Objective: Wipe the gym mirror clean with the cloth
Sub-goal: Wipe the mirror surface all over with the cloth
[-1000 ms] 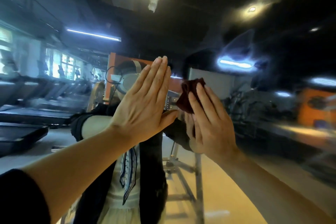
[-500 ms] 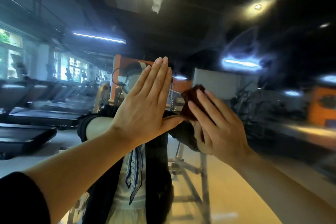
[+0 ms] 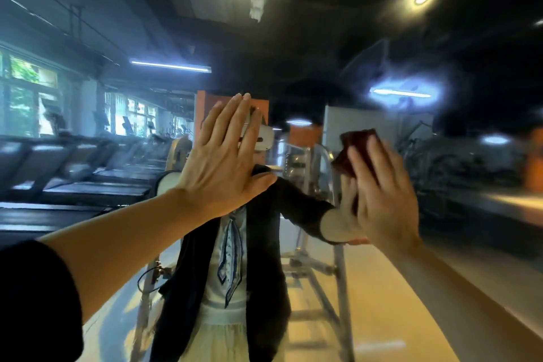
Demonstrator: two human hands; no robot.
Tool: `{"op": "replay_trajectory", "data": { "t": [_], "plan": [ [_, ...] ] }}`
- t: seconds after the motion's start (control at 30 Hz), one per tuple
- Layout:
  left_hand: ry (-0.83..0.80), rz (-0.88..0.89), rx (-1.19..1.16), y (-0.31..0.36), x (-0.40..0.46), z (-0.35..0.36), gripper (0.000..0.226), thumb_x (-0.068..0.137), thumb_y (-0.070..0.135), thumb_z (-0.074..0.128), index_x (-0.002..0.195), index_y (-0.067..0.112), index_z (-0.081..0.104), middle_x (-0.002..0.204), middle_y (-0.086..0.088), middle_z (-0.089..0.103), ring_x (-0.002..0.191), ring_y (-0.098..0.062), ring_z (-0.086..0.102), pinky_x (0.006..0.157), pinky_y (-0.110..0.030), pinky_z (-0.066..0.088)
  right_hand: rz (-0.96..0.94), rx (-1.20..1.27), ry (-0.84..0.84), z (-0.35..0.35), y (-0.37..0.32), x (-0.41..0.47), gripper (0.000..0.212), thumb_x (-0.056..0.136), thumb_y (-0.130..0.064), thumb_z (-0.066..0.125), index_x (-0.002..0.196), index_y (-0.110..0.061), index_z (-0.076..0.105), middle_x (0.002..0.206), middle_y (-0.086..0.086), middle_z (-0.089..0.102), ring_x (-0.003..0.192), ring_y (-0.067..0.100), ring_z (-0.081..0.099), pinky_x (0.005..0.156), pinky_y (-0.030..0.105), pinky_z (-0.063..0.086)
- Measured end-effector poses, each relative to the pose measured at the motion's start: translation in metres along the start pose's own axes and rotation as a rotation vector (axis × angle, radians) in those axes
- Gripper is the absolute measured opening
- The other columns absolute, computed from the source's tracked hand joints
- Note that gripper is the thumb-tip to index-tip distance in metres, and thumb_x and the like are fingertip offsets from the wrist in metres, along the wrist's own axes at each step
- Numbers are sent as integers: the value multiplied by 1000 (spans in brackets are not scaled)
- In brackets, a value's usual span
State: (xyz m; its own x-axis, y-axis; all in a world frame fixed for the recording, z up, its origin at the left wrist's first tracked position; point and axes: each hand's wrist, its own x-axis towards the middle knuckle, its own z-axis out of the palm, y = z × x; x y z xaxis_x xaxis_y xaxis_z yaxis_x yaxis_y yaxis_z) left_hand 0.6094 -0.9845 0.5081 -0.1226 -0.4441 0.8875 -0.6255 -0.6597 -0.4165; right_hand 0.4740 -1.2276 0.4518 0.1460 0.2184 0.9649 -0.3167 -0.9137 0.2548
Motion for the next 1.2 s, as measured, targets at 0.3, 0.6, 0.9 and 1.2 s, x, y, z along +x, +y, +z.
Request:
{"op": "replay_trajectory", "data": {
  "t": [0.3,0.6,0.9,1.2],
  "plan": [
    [91,147,9,34,86,-15,66,93,39,35,139,-6,46,149,-27,42,143,-41,32,121,-59,16,-144,72,19,17,-4,43,63,97,-10,63,153,-17,36,162,10,29,152,33,22,114,53,38],
    [-34,79,235,2,124,-22,82,95,55,26,151,-4,29,160,-26,22,151,-39,16,120,-63,8,680,32,238,0,80,112,56,102,-26,27,151,-5,40,159,24,28,148,41,24,120,48,25],
    [-29,-8,176,-26,105,-26,88,95,59,24,142,-14,39,150,-34,37,141,-48,36,117,-67,16,164,74,184,12,-53,185,62,90,-22,34,148,0,44,155,27,35,147,42,24,122,51,24],
    [-46,-10,160,-15,92,-24,80,98,51,26,143,-14,39,149,-34,39,141,-46,36,117,-66,17,-149,3,-78,10,-48,167,66,94,-22,36,158,-11,22,166,14,16,155,32,6,126,47,10]
  ]
}}
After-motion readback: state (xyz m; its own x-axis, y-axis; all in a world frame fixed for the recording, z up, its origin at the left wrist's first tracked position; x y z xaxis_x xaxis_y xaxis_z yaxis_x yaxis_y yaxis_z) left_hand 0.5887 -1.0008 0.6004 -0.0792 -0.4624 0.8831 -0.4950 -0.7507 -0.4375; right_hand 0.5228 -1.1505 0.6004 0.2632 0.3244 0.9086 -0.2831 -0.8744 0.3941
